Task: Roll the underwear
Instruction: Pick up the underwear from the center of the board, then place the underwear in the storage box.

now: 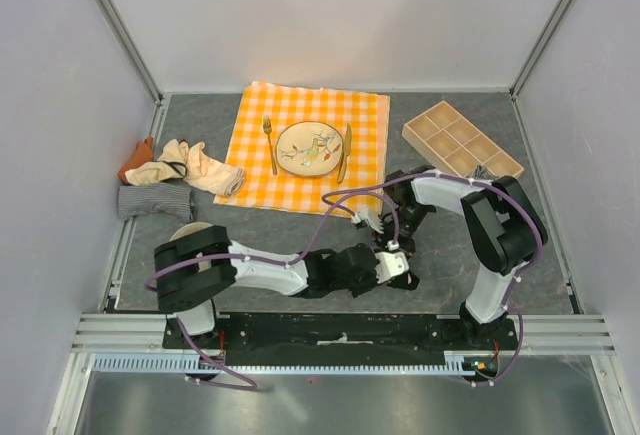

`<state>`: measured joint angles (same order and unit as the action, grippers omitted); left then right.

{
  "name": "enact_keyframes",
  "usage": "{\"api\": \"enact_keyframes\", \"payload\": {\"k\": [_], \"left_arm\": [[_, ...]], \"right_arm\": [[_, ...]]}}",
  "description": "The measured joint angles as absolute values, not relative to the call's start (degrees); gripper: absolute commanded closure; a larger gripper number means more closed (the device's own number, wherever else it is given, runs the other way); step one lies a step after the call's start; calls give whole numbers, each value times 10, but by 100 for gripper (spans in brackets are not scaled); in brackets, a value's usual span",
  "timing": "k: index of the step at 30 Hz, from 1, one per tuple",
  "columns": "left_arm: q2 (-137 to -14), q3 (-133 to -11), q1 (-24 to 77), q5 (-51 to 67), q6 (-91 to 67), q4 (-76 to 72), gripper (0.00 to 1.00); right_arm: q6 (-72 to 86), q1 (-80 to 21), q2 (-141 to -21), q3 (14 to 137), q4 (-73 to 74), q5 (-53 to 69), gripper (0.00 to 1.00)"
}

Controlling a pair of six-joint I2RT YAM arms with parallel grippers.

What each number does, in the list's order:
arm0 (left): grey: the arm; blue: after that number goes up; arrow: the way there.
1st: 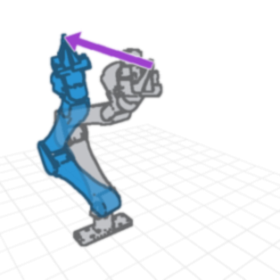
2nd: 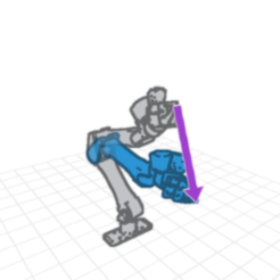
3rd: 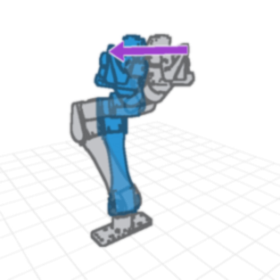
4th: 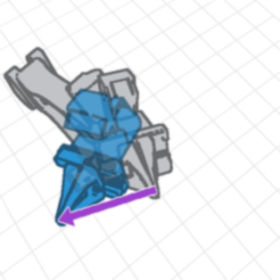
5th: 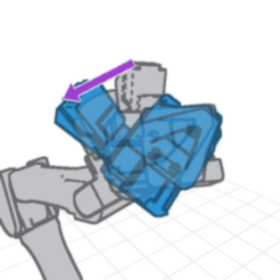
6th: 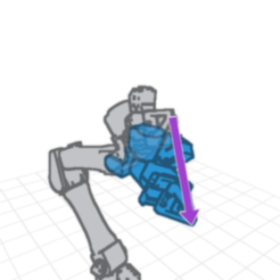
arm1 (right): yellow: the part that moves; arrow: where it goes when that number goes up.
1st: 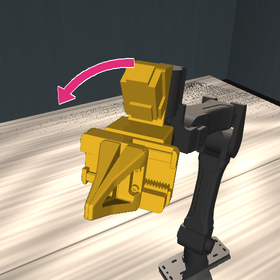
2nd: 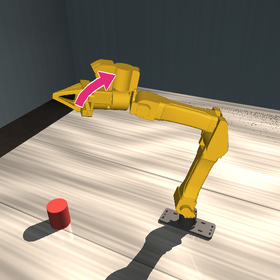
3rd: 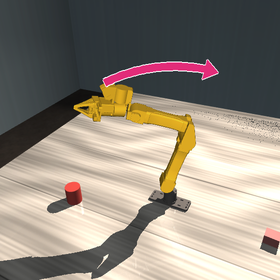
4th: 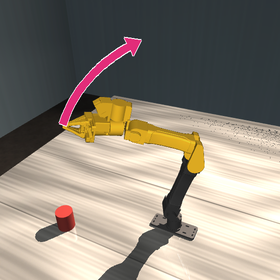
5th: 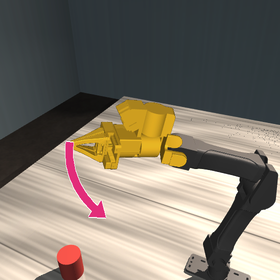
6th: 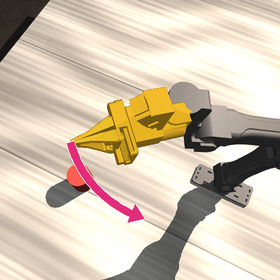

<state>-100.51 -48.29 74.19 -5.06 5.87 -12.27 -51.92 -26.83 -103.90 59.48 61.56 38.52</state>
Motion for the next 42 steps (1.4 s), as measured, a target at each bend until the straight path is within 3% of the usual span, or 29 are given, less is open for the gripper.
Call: {"api": "enact_keyframes", "payload": {"k": [11, 15, 17, 23, 32, 42], "left_arm": [[-759, -359, 713, -66, -12, -61, 50], [-652, -343, 675, -48, -51, -13, 46], [-599, -343, 655, -37, -61, 14, 35], [-484, -359, 639, -39, -67, 92, 35], [-477, -387, 637, -59, -63, 158, 35], [-522, -387, 636, -59, -59, 177, 37]], "right_arm": [[-559, -206, -974, 657, 643, 297, 100], [-594, -140, -948, 750, 659, 258, 100], [-619, -95, -947, 805, 663, 240, 100], [-648, 25, -1040, 999, 667, 204, 100], [-641, 102, -1228, 1146, 659, 218, 100], [-686, 103, -1268, 1153, 670, 246, 100]]}}
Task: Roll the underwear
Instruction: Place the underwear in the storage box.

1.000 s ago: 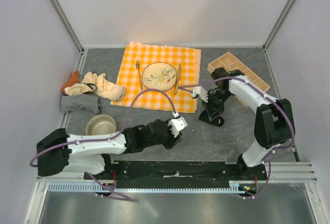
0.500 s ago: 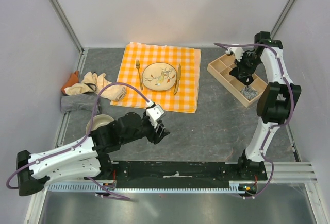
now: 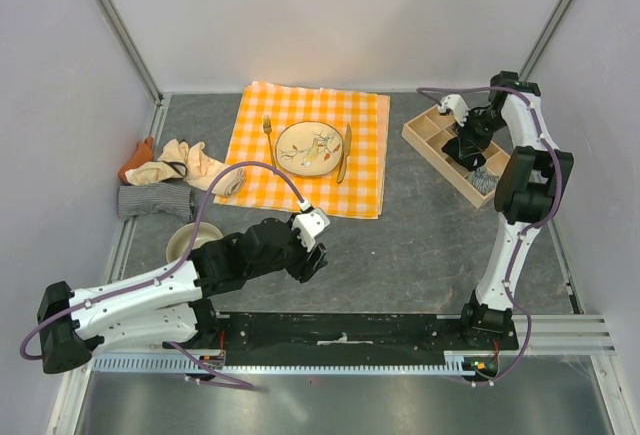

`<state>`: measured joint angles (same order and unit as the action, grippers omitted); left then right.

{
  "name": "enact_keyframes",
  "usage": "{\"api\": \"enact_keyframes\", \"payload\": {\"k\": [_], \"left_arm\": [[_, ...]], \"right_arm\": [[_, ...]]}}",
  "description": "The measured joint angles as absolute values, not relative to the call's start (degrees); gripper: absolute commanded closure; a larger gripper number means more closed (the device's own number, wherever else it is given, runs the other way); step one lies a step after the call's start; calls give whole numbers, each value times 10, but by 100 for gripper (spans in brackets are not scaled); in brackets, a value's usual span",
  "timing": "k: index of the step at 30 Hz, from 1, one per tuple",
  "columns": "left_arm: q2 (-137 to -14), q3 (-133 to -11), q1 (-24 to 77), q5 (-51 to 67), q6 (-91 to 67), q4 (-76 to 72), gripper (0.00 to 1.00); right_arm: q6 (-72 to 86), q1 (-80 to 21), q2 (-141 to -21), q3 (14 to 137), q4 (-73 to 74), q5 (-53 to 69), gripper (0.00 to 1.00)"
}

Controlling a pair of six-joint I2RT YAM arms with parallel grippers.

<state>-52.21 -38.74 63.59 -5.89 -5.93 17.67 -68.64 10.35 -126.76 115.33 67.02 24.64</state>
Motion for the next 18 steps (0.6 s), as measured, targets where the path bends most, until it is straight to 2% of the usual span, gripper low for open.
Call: {"api": "enact_keyframes", "payload": {"k": [11, 18], "left_arm": [[-522, -387, 636, -59, -59, 177, 37], [-530, -387, 636, -58, -59, 176, 37]], "right_arm": [[-775, 102, -1287, 1131, 682, 219, 100], [-779, 87, -1312, 1126, 676, 179, 100]]}}
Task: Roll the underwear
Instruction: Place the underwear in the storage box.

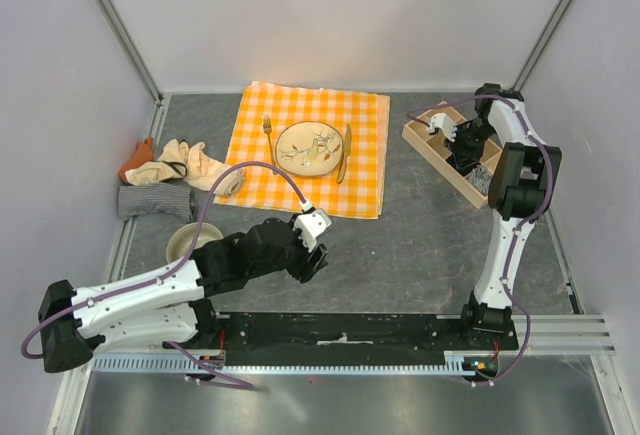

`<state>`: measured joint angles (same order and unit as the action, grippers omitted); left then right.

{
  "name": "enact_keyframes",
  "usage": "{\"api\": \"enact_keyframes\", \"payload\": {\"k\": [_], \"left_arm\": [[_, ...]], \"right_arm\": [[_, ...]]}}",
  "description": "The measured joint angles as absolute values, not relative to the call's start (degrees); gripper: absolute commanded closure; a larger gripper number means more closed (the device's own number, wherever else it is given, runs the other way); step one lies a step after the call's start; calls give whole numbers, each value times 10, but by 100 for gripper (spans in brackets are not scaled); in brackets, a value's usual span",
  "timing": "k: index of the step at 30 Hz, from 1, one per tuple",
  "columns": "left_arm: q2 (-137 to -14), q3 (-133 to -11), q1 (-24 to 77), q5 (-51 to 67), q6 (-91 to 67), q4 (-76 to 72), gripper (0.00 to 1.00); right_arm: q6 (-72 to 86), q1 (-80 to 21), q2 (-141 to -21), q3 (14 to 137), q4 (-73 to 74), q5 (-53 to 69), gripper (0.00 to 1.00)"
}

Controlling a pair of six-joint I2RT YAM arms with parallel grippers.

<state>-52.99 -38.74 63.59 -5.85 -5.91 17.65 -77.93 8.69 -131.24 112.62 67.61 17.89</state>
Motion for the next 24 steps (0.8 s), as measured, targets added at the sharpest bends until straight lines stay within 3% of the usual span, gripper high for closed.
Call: {"api": "enact_keyframes", "payload": {"k": [5, 9, 15, 24], "left_arm": [[-532, -387, 634, -58, -59, 176, 37], [-532, -387, 634, -57, -59, 176, 37], [-532, -387, 634, -56, -59, 176, 37], [-520, -387, 634, -55, -59, 176, 37]], "right_arm": [[-764, 80, -1312, 1121, 671, 160, 97], [-754, 79, -1310, 1124, 671, 157, 72], [-741, 80, -1312, 1151, 703, 161, 47], [-719, 98, -1304, 1218, 755, 156, 35]]}}
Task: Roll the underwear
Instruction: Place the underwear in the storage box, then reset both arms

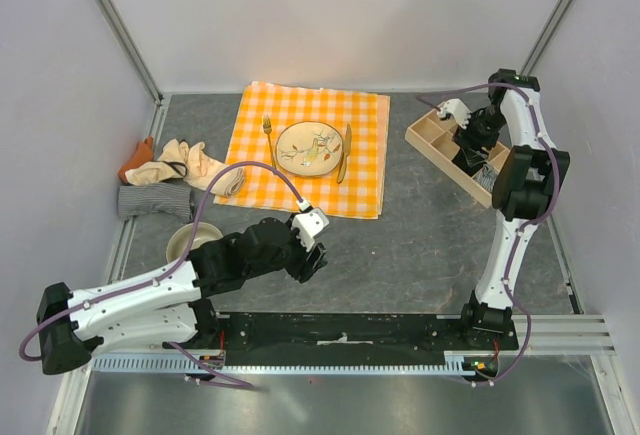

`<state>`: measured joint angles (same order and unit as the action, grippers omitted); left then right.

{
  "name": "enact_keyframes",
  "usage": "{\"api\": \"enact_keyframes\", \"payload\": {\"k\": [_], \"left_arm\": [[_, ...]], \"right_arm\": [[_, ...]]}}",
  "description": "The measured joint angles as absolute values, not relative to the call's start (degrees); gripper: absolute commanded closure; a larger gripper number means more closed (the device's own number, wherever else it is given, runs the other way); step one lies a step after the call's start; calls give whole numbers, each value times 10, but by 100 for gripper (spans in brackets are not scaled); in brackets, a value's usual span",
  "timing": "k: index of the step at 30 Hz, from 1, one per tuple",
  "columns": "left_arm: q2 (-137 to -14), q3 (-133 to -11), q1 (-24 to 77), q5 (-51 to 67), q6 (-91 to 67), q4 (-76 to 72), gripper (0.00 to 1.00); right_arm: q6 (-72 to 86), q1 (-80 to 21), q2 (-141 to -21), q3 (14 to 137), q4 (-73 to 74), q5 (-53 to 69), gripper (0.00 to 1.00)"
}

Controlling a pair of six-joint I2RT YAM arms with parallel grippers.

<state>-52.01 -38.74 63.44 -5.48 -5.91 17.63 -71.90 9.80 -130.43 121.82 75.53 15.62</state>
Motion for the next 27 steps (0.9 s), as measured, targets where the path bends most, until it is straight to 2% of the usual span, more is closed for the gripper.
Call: {"api": "enact_keyframes", "payload": {"k": [5, 20, 24, 27], "left_arm": [[-513, -387, 634, -55, -59, 176, 37], [-504, -387, 630, -53, -59, 176, 37], [-504, -387, 630, -53, -59, 175, 37], [-505, -387, 630, -53, -59, 175, 37]], "right_arm": [[-708, 100, -1280, 1220, 760, 160, 37], [-651, 99, -1284, 1229, 752, 186, 60], [-639, 99, -1307, 1213, 729, 180, 78], [-630, 99, -1325, 1200, 723, 179, 83]]}}
